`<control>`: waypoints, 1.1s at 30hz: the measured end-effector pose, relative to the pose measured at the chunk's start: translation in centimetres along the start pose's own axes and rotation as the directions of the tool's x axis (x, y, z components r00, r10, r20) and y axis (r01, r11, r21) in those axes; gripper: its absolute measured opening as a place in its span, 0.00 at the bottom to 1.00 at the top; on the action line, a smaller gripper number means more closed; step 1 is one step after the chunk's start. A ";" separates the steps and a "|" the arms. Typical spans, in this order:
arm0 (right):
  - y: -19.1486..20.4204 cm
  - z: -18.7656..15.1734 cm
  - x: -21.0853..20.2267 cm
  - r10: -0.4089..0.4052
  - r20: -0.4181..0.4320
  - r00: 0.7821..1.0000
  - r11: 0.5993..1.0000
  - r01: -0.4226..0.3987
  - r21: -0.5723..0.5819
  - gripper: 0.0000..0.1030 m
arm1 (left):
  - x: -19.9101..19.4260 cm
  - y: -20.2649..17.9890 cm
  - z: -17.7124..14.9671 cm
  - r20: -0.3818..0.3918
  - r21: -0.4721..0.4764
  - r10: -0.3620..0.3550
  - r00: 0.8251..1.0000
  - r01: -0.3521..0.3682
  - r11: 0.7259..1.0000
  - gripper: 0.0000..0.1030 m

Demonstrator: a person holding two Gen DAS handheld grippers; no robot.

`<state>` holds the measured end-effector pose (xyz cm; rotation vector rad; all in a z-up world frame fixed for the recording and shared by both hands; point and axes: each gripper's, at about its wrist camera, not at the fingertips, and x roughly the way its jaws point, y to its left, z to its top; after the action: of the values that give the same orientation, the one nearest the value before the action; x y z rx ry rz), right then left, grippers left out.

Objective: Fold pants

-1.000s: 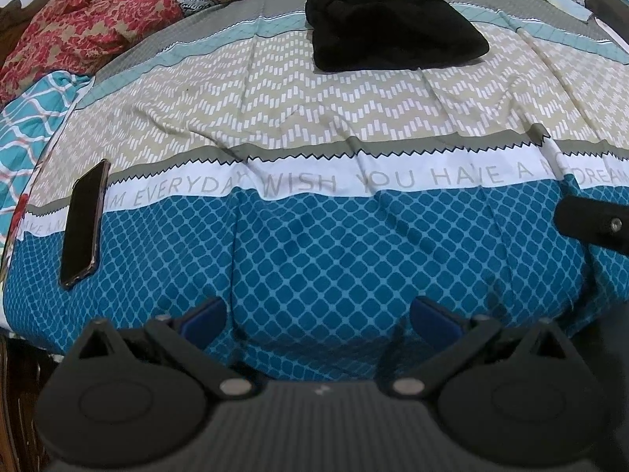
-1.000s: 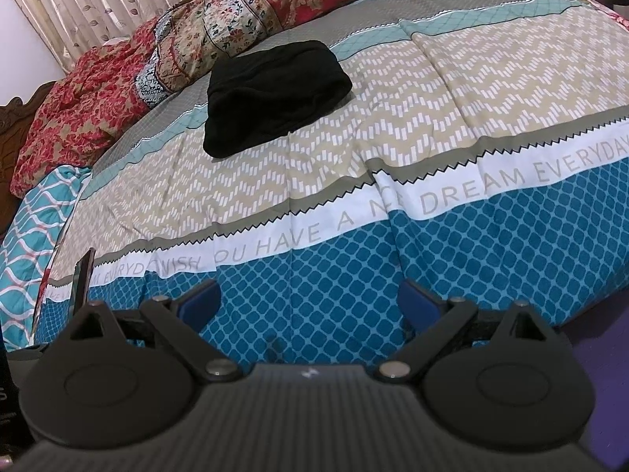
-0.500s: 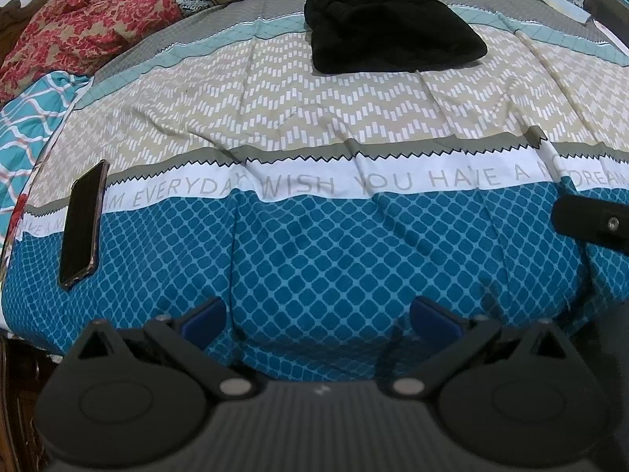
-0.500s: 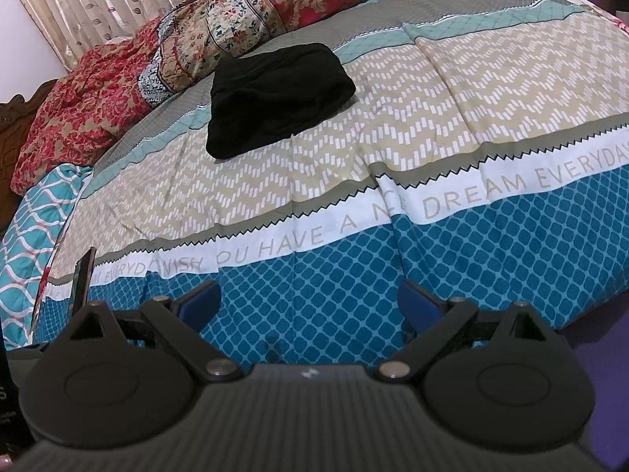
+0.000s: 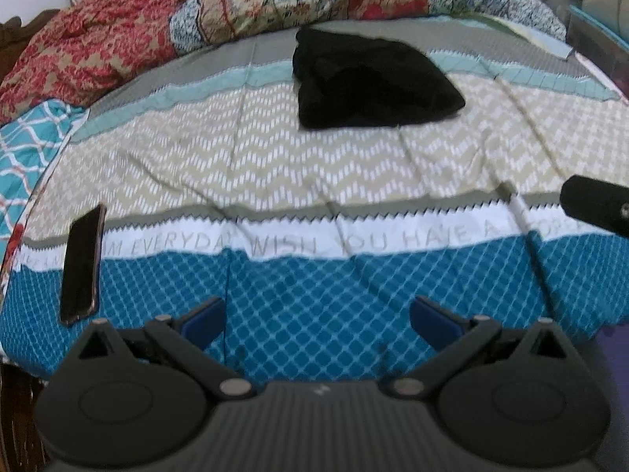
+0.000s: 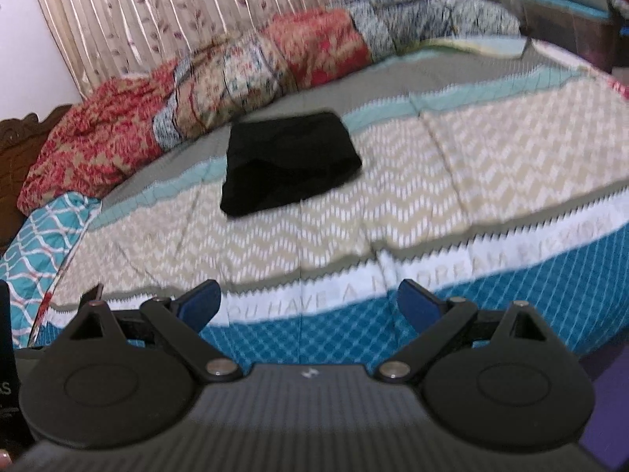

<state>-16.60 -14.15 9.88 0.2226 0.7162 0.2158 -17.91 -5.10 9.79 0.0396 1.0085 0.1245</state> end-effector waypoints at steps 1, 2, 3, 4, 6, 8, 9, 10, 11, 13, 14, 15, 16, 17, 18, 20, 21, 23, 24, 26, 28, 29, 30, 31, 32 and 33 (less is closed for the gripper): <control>0.0 0.3 -0.3 -0.002 0.015 1.000 1.000 0.002 -0.005 0.95 | -0.2 0.0 0.2 0.009 0.002 -0.003 1.000 0.003 1.000 1.00; 0.1 0.5 -0.6 -0.003 0.031 1.000 1.000 0.004 -0.011 0.95 | -0.5 -0.1 0.5 0.020 0.003 -0.006 1.000 0.006 1.000 1.00; 0.0 0.7 -0.9 -0.004 0.044 0.999 1.000 0.005 -0.018 0.95 | -0.8 -0.1 0.8 0.031 0.003 -0.009 0.999 0.008 1.000 1.00; 0.1 1.0 -1.1 -0.006 0.059 0.998 1.000 0.008 -0.025 0.95 | -1.0 -0.1 1.0 0.041 0.002 -0.012 0.999 0.012 1.000 1.00; 0.1 1.4 -1.6 -0.010 0.090 0.996 0.999 0.013 -0.039 0.95 | -1.7 -0.1 1.5 0.066 0.001 -0.016 0.998 0.016 1.000 1.00; 0.2 1.9 -2.1 -0.011 0.120 0.993 0.999 0.017 -0.052 0.96 | -2.1 -0.1 1.9 0.087 0.003 -0.018 0.996 0.018 1.000 1.00; 0.2 2.2 -2.3 -0.010 0.132 0.991 0.998 0.018 -0.053 0.96 | -2.4 -0.2 2.2 0.099 0.003 -0.019 0.995 0.018 1.000 1.00; 0.2 2.4 -2.4 -0.008 0.143 0.990 0.999 0.016 -0.051 0.96 | -2.6 -0.2 2.4 0.109 0.004 -0.019 0.994 0.019 1.000 1.00; 0.2 2.6 -2.6 -0.007 0.151 0.988 0.999 0.014 -0.049 0.96 | -2.9 -0.1 2.6 0.118 0.003 -0.020 0.993 0.020 1.000 1.00; 0.2 3.0 -2.8 -0.005 0.170 0.985 0.999 0.013 -0.046 0.96 | -3.3 -0.2 2.9 0.134 0.002 -0.022 0.991 0.022 1.000 1.00; 0.3 3.2 -2.9 -0.004 0.177 0.984 0.999 0.013 -0.047 0.96 | -3.4 -0.2 3.0 0.140 0.003 -0.022 0.990 0.022 1.000 1.00; 0.4 3.4 -3.0 -0.004 0.184 0.983 0.999 0.013 -0.049 0.96 | -3.6 -0.2 3.2 0.147 0.005 -0.020 0.989 0.020 1.000 1.00; 0.5 3.7 -3.0 -0.003 0.193 0.981 0.999 0.013 -0.052 0.96 | -3.7 -0.3 3.2 0.152 0.005 -0.018 0.988 0.017 1.000 1.00; 0.6 3.9 -3.1 -0.002 0.201 0.980 0.998 0.013 -0.054 0.96 | -3.8 -0.2 3.4 0.158 0.005 -0.015 0.987 0.015 1.000 1.00; 0.7 4.1 -3.2 0.000 0.211 0.977 0.999 0.011 -0.053 0.96 | -4.0 -0.2 3.5 0.165 0.004 -0.013 0.986 0.012 1.000 1.00; 0.7 4.5 -3.4 0.009 0.228 0.974 0.999 0.003 -0.052 0.96 | -4.2 -0.2 3.7 0.176 0.000 -0.009 0.984 0.009 1.000 1.00; 0.8 4.7 -3.5 0.014 0.233 0.972 0.999 -0.002 -0.051 0.96 | -4.3 -0.2 3.8 0.181 -0.001 -0.008 0.983 0.008 1.000 1.00; 0.9 5.0 -3.6 0.023 0.240 0.970 0.999 -0.011 -0.048 0.97 | -4.5 -0.1 3.9 0.191 -0.004 -0.004 0.982 0.005 1.000 1.00; 1.0 5.1 -3.6 0.026 0.244 0.969 0.999 -0.014 -0.049 0.97 | -4.6 0.0 4.1 0.197 -0.005 0.000 0.980 0.001 1.000 1.00; 1.3 5.2 -3.8 0.032 0.254 0.967 0.998 -0.019 -0.056 0.97 | -4.9 0.1 4.3 0.212 -0.008 0.007 0.977 -0.006 1.000 1.00; 1.6 5.1 -3.9 0.039 0.258 0.965 0.998 -0.024 -0.063 0.97 | -5.1 0.1 4.4 0.222 -0.011 0.010 0.975 -0.008 1.000 1.00; 1.6 5.1 -3.9 0.041 0.257 0.965 0.998 -0.025 -0.064 0.97 | -5.2 0.2 4.5 0.225 -0.015 0.009 0.974 -0.006 1.000 1.00; 1.7 5.0 -3.9 0.042 0.256 0.966 0.998 -0.027 -0.065 0.97 | -5.2 0.2 4.6 0.228 -0.017 0.009 0.974 -0.005 1.000 1.00; 1.7 5.0 -3.8 0.043 0.254 0.966 0.997 -0.028 -0.066 0.97 | -5.3 0.2 4.6 0.230 -0.019 0.009 0.973 -0.005 1.000 1.00; 1.8 4.9 -3.8 0.043 0.252 0.967 0.997 -0.027 -0.066 0.97 | -5.3 0.3 4.6 0.232 -0.020 0.010 0.973 -0.006 1.000 1.00; 1.7 4.9 -3.8 0.042 0.250 0.967 0.998 -0.027 -0.065 0.97 | -5.3 0.3 4.6 0.234 -0.021 0.012 0.972 -0.008 1.000 1.00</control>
<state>-16.28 -14.13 16.31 0.1996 0.4531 0.2375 -16.86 -5.35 16.77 0.0403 0.7716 0.1355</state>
